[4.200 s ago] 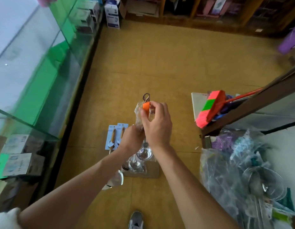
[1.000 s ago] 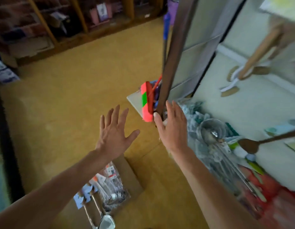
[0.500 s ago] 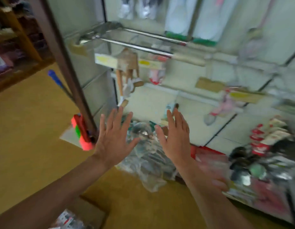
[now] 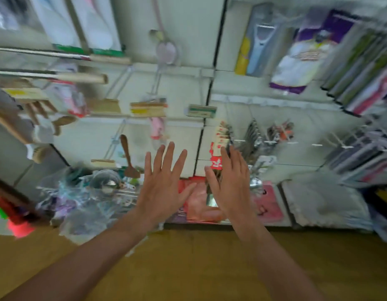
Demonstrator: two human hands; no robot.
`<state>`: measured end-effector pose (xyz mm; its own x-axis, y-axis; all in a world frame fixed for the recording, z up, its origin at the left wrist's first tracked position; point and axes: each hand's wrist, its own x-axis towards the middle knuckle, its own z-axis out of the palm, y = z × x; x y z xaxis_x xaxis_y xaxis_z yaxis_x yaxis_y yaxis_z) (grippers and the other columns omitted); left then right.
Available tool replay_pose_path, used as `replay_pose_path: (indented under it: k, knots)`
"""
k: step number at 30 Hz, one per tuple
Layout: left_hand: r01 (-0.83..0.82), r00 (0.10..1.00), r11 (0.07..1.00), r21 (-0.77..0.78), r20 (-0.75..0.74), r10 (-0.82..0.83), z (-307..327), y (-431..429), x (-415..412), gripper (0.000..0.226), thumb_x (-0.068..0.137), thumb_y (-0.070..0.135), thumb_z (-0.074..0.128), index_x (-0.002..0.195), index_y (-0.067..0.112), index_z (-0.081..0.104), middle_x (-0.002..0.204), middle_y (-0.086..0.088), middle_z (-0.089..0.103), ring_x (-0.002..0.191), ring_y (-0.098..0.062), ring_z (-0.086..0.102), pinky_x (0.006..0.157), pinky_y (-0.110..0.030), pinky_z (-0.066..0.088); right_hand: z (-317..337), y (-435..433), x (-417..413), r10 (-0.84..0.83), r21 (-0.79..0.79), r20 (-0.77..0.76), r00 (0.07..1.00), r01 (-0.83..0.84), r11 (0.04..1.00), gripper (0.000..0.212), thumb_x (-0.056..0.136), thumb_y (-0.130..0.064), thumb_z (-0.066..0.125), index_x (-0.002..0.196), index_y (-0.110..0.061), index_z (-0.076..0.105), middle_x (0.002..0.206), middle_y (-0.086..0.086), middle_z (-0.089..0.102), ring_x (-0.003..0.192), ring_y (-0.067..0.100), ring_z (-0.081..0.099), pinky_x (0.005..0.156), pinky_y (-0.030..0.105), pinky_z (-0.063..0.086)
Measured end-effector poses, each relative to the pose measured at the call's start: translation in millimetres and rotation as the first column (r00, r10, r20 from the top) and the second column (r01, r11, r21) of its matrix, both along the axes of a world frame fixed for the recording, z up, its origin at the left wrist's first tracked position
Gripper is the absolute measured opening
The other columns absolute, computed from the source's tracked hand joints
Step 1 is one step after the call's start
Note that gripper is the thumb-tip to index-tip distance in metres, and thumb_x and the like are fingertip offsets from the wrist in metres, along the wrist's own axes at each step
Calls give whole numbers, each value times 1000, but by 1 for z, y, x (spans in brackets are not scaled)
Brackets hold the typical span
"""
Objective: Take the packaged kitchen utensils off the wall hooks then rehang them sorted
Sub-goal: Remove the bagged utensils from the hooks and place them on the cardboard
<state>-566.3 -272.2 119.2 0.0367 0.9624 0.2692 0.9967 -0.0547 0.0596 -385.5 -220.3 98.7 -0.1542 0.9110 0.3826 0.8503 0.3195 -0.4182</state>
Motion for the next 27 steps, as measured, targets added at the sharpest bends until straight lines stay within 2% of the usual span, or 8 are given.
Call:
replay_pose_path:
  k: [5,8,13,18,22,27]
  knots:
    - [58,998,998,5,-36,-58,7,17,80,84,90,71,31,155,18,25,162,-16,16,149,-35,14,118,-60,13,2,3,80,-70,9,12,998,70,998,71,100,-61,33,155,-17,30,163,9,24,152,25,18,123,46,18]
    - [105,994,994,5,-33,-105,9,28,121,83,91,71,29,155,18,22,162,-16,13,150,-35,11,118,-61,11,4,2,122,-106,-6,36,994,106,994,72,100,-63,30,157,-18,24,164,8,21,152,25,15,124,45,15]
    - [158,987,987,38,-34,-157,15,40,176,82,92,68,34,155,17,24,161,-17,17,149,-36,14,119,-60,10,9,3,176,-150,17,29,988,150,989,71,100,-61,30,155,-17,28,162,8,25,151,26,17,122,43,16]
    - [215,976,976,36,-27,-215,14,46,212,81,93,71,23,156,20,20,163,-14,10,151,-33,8,120,-57,5,7,-1,205,-214,2,18,977,214,977,70,100,-62,32,155,-19,27,164,7,21,152,24,15,123,45,17]
    - [240,971,970,37,-22,-239,12,50,231,80,94,69,33,155,19,24,163,-14,13,150,-32,10,120,-58,7,5,1,221,-242,6,-6,970,242,970,67,101,-57,43,154,-19,27,164,7,21,152,23,14,121,49,21]
    - [245,969,969,35,-36,-243,10,64,243,79,95,69,32,156,20,20,164,-13,9,151,-32,7,119,-59,9,10,14,236,-232,10,13,973,232,973,67,102,-57,38,155,-18,25,164,8,18,153,24,12,122,49,19]
